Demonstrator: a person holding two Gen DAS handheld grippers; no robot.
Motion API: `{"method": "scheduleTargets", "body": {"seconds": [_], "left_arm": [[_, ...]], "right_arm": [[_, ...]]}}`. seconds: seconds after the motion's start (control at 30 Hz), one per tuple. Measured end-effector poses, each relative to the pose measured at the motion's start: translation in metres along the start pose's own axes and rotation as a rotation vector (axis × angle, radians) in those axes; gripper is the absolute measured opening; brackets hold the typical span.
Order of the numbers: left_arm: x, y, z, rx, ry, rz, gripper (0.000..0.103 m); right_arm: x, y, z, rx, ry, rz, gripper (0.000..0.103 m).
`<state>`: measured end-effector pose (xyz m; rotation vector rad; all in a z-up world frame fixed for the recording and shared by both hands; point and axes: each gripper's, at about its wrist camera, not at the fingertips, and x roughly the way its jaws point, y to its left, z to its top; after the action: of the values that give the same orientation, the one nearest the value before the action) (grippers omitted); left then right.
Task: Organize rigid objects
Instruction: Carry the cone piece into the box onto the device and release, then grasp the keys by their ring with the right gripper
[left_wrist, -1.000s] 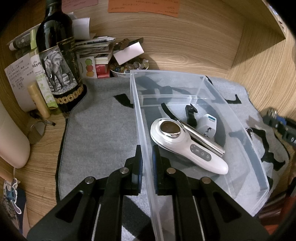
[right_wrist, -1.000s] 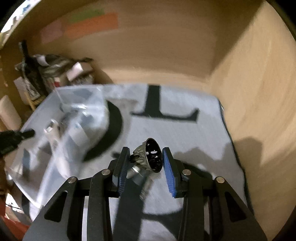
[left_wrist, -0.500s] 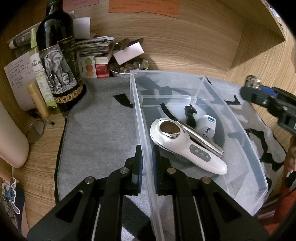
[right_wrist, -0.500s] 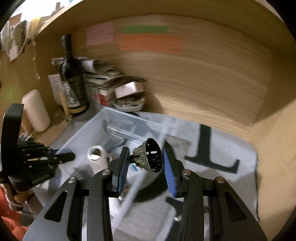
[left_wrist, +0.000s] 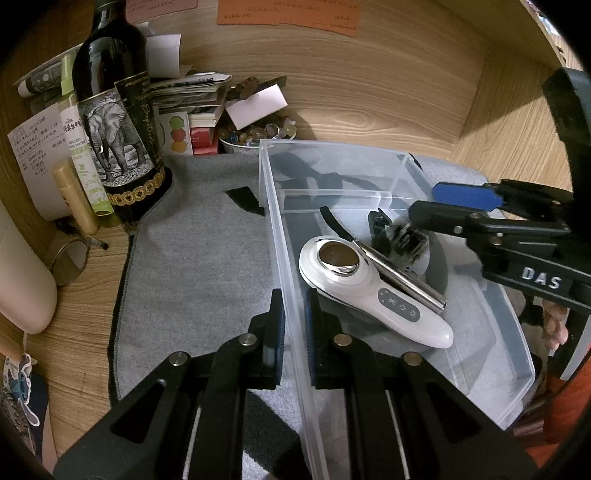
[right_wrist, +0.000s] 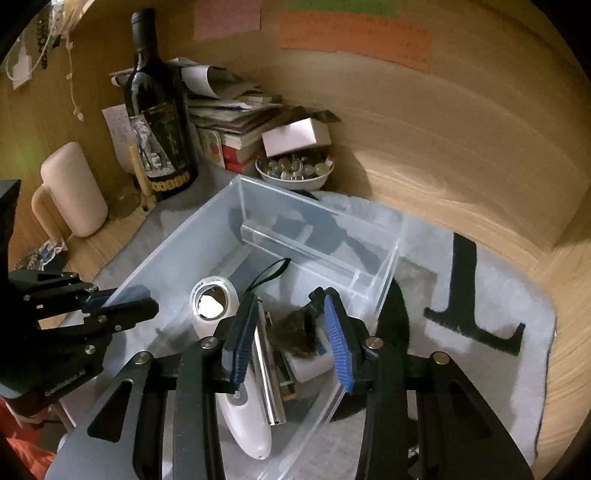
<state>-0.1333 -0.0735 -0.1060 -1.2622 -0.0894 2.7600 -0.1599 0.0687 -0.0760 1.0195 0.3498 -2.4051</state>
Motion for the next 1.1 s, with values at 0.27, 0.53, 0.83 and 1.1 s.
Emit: {"method": "scheduleTargets", "body": {"seconds": [0.27,0.53,0.83,1.1], "left_arm": [[0.000,0.000,0.000,-0.001,0.000,-0.002,0.010],[0.000,0.000,0.000,0.000,-0.004,-0.003,0.010],[0.000,0.001,0.000,0.002,-0.008,-0.005,0.010],[0.001,0.001,0.000,0.004,-0.007,-0.005,0.010]], "right_arm": [[-0.030,-0.015,-0.009,0.025,-0.059,-0.059,0.048],[-0.068,-0.052,-0.039,0.113,-0.079,-0.210,0.058],[-0.083,-0.095,-0.085,0.276,-0.002,-0.318,0.059],[-0.048,-0.108,-0.125,0.397,0.117,-0.292,0.059]]}}
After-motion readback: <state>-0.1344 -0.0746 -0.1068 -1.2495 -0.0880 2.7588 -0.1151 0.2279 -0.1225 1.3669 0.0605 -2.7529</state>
